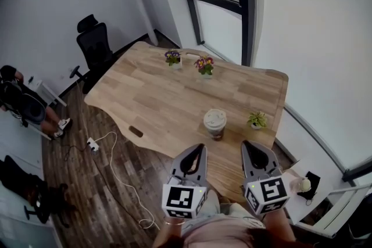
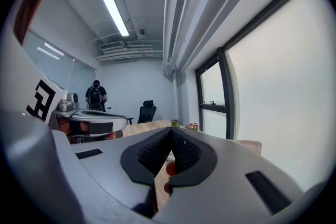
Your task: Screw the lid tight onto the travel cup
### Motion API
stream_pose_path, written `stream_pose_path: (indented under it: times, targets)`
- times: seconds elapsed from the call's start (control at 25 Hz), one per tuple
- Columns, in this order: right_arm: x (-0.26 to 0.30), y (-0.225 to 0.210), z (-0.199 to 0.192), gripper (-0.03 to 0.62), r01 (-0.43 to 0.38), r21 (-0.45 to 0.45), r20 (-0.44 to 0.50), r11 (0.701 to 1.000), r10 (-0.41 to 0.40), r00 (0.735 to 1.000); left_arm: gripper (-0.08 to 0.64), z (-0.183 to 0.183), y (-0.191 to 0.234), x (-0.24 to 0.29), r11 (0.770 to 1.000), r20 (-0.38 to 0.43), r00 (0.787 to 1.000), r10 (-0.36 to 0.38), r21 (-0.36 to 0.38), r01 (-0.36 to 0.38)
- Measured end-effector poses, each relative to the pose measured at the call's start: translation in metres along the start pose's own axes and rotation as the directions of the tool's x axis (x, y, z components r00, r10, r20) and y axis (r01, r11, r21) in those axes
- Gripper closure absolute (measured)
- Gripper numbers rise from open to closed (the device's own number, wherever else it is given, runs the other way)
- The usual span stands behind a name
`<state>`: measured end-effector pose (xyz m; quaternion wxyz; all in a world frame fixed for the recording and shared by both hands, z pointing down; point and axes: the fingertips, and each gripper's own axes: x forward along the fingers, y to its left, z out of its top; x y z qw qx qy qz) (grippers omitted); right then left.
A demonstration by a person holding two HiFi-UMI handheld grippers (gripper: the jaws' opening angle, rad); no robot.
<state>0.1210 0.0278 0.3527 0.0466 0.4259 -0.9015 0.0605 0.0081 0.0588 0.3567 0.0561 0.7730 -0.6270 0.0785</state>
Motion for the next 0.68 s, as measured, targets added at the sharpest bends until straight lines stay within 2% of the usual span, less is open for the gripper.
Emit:
stream_pose_path:
  times: [0.44,0.68]
  targets:
    - [0.019,-0.010,-0.008,0.592,-0.003,0.008,-0.017,1.000,0.003,1.000,0.557,0.001,0.000,0.018,1.000,-0.019,1.000,-0.016,0.016,0.017]
    - [0.035,-0.009,-0.005,0.592,0.005,-0.001,-0.013,1.000,-0.005,1.000,0.557,0.000,0.019,0.027,1.000,-0.019,1.000,-0.016,0.022,0.017]
